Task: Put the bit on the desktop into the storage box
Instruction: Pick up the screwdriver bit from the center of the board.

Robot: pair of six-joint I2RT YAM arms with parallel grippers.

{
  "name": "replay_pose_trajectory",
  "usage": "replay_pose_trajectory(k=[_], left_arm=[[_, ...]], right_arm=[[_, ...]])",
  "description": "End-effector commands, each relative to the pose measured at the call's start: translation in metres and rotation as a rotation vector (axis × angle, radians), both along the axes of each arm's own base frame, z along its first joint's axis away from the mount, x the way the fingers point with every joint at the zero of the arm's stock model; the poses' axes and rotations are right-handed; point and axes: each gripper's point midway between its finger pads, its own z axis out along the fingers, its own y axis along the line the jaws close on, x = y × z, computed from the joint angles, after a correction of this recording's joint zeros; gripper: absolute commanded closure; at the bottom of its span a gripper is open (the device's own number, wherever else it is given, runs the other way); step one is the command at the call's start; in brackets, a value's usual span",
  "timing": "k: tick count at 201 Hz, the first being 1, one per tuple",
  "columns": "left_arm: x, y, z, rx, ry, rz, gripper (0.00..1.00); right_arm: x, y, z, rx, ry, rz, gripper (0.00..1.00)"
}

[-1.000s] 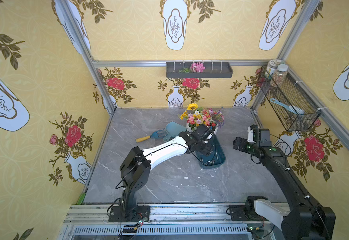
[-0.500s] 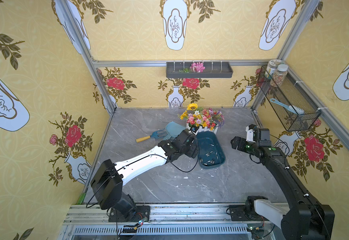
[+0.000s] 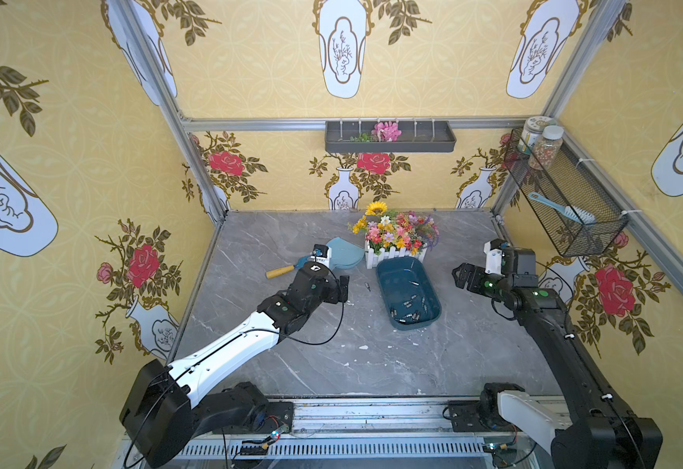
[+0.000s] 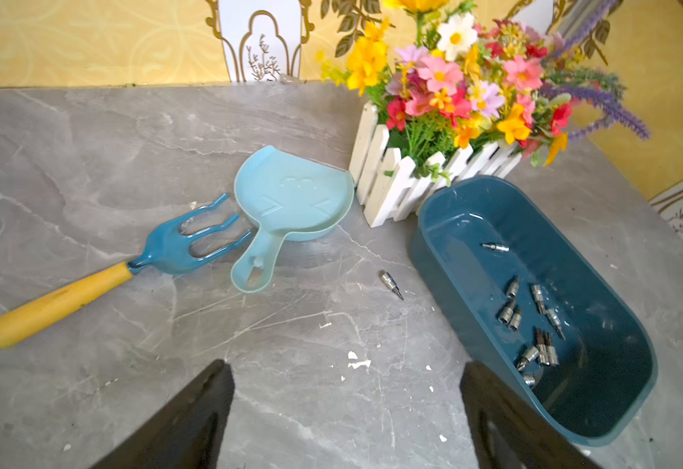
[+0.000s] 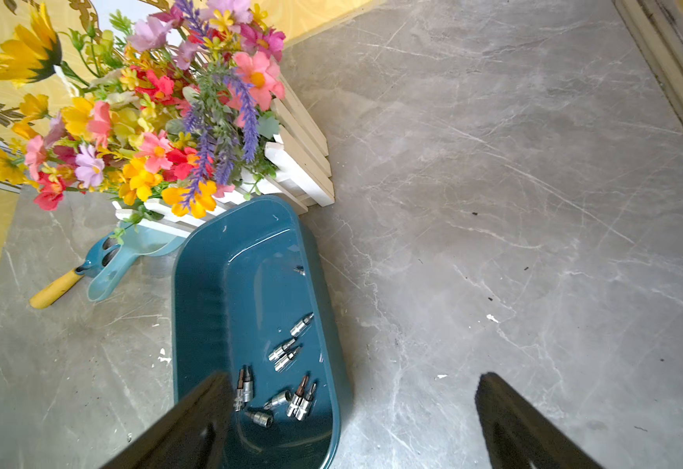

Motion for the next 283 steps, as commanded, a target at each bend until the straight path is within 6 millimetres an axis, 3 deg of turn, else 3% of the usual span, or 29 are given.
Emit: replay_pose_trajectory(k=[1,39,107,203,233,283], left_arm=[[0.004,0.003,0.018,-0.136,-0.07,0.037,0.04],[0.0,0.025,0.017,-0.218,-0.088,0.12,0.0],[-0.003,0.059,-0.001,-0.311,-0.069,0.256,0.0],[-0.011,0.085,-0.012,-0.346,-0.048,0.334,0.0],[-0.013,0.088,-0.015,-0.35,-0.041,0.341,0.0],[-0.015,0.09,-0.023,-0.34,-0.016,0.35,0.0]], right_arm=[[-0.001,0.012,0.005,0.031,0.0,0.043,0.03],[0.0,0.036,0.011,0.042,0.003,0.1,0.03],[0.011,0.108,0.003,-0.068,0.054,0.268,0.03],[0.015,0.223,-0.032,-0.353,0.179,0.564,0.03],[0.019,0.25,-0.047,-0.4,0.211,0.629,0.0],[0.033,0.284,-0.074,-0.42,0.258,0.699,0.1]])
